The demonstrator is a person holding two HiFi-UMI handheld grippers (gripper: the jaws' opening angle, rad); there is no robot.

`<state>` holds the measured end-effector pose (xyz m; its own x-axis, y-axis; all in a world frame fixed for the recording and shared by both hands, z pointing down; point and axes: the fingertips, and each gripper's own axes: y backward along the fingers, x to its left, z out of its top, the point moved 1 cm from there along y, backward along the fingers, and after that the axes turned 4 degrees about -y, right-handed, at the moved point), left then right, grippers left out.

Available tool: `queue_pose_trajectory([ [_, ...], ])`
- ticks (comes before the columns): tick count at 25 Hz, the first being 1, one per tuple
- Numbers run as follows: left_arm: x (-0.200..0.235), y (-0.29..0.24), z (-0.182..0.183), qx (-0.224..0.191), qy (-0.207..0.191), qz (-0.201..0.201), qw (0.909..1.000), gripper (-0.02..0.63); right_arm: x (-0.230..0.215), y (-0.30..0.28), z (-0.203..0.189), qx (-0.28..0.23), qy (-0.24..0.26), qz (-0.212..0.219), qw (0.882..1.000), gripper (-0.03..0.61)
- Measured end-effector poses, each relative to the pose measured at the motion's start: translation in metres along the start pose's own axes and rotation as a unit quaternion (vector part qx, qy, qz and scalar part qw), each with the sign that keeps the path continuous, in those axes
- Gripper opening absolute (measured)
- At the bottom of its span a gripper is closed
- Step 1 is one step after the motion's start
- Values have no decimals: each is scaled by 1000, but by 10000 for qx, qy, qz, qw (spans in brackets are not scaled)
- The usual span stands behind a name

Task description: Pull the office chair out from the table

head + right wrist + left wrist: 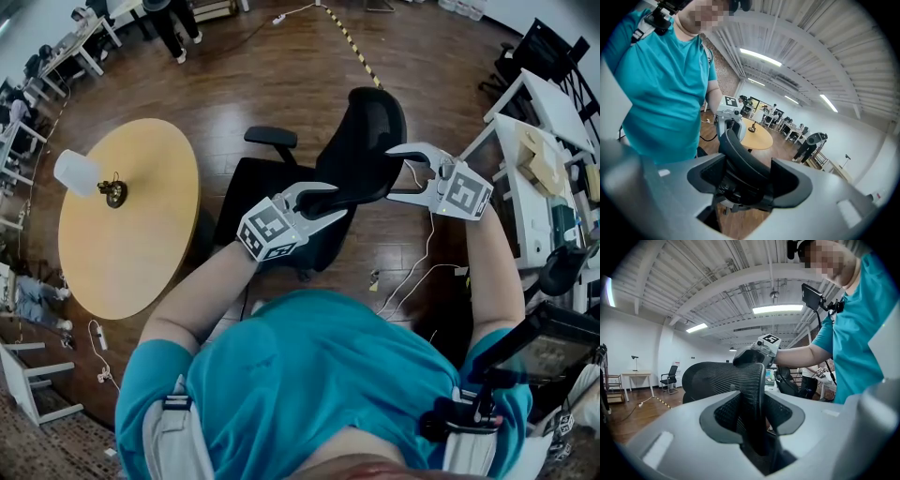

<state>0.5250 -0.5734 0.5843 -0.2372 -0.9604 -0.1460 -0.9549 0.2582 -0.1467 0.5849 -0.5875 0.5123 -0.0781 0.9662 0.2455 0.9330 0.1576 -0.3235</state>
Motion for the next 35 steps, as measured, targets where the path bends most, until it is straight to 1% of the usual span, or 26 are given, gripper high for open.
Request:
queue_pose_trajectory([
  [3, 0, -12, 0, 1, 31, -13, 10000, 149, -3, 9, -5, 35, -8, -19, 10000, 293],
  [5, -2, -22, 0, 12, 28, -47, 10000, 147, -3, 18, -8, 30, -328, -109, 9994, 294],
  [6, -4, -29, 0, 24, 22, -72, 10000, 147, -3, 24, -11, 33, -406, -141, 9991, 295],
  [7, -6, -38, 0, 39, 15, -98, 9999, 147, -4, 32, -15, 44, -346, -145, 9993, 295],
  [9, -9, -55, 0, 65, 12, -148, 9999, 147, -8, 47, -25, 86, 43, -96, 9999, 296],
  [10, -10, -63, 0, 75, 15, -170, 9998, 147, -9, 54, -29, 111, 119, -99, 9998, 296],
  [14, -14, -89, 3, 117, 40, -274, 9995, 147, -12, 77, -39, 165, -111, -260, 9995, 302],
  [16, -14, -101, 6, 148, 58, -326, 9993, 147, -15, 88, -41, 187, -425, -385, 9982, 304],
  [17, -15, -108, 7, 172, 60, -353, 9992, 147, -17, 94, -44, 219, -435, -408, 9980, 304],
  [19, -18, -125, 8, 246, 37, -419, 9988, 147, -19, 109, -51, 305, -192, -396, 9986, 307],
  [22, -27, -148, 11, 346, 39, -529, 9980, 147, -17, 132, -59, 408, -569, -554, 9960, 308],
  [26, -30, -173, 12, 371, 132, -673, 9970, 146, -20, 154, -71, 551, -704, -741, 9932, 313],
  [28, -30, -185, 11, 397, 162, -745, 9963, 146, -24, 163, -77, 627, -571, -793, 9932, 316],
  [30, -30, -193, 12, 445, 149, -831, 9954, 146, -29, 170, -81, 720, -89, -758, 9945, 318],
  [31, -30, -196, 14, 478, 136, -877, 9949, 146, -29, 174, -82, 761, -75, -795, 9939, 318],
  [35, -33, -219, 20, 635, 94, -1021, 9927, 144, -30, 196, -87, 929, -632, -1057, 9880, 319],
])
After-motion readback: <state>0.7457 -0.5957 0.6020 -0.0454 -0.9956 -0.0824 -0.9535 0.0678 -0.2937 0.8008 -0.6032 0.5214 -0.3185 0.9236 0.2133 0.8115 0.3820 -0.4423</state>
